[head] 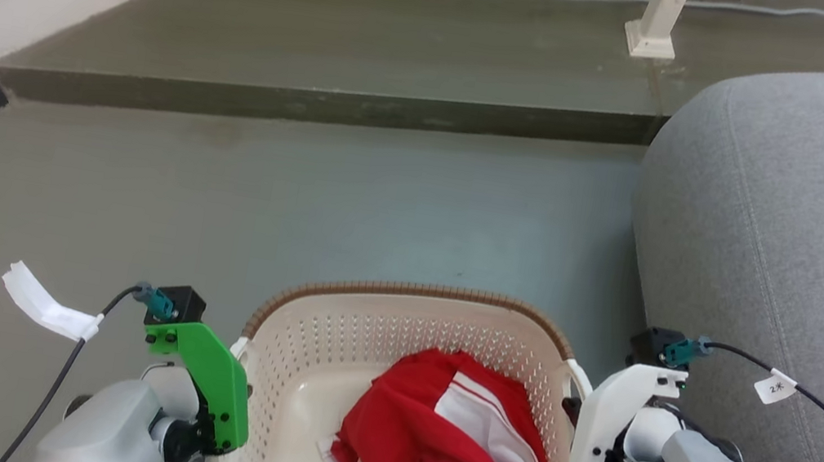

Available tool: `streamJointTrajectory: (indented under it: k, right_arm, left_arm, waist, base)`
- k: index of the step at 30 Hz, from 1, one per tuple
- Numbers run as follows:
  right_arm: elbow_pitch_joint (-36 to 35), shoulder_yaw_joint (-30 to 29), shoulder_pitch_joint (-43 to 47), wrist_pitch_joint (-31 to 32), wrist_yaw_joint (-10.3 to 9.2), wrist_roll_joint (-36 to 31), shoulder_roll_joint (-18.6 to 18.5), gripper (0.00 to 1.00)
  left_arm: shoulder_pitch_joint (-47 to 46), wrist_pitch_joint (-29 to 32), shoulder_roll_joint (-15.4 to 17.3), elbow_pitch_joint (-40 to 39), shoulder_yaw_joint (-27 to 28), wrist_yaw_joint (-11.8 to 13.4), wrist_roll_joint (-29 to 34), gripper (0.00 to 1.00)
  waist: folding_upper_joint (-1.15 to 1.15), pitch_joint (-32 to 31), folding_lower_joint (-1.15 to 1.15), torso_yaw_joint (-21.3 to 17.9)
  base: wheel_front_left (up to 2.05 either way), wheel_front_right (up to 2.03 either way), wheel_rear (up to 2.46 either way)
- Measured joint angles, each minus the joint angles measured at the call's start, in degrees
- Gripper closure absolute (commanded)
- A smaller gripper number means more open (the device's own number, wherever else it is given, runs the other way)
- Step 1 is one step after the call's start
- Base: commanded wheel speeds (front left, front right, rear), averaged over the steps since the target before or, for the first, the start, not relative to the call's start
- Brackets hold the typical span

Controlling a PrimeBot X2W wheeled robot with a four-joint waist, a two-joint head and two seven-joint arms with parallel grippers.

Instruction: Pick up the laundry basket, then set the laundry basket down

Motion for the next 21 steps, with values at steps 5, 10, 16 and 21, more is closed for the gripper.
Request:
streamJointTrajectory:
  k: [5, 10, 16, 21]
  right_arm:
    - [0.0, 0.6, 1.1, 1.8, 0.0, 0.7, 0.1, 1.0]
    - [-0.1, 1.2, 1.1, 3.1, -0.01, 1.8, 0.1, 1.0]
    - [-0.1, 1.7, 1.1, 4.3, -0.01, 2.7, 0.1, 1.0]
    - [-0.1, 2.0, 1.1, 4.7, -0.02, 3.2, 0.1, 1.0]
  left_arm:
    - [1.2, 2.2, 0.1, 0.1, 0.0, 0.0, -1.5, 1.0]
    - [1.3, 3.3, 0.4, 0.1, 0.0, 0.0, -1.9, 1.0]
    - [1.7, 4.3, 0.6, 0.1, 0.0, 0.0, -2.3, 1.0]
    - [1.8, 4.8, 0.7, 0.0, -0.1, 0.0, -2.4, 1.0]
  waist:
    - [0.0, -2.6, 0.0, 0.0]
    - [0.0, -4.4, 0.0, -0.1]
    - [0.0, -5.2, 0.0, -0.3]
    - [0.0, -5.4, 0.0, -0.4]
  base:
    - [0.0, 0.0, 0.0]
    - [0.0, 0.0, 0.0]
    - [0.0, 0.0, 0.0]
    - [0.0, 0.0, 0.0]
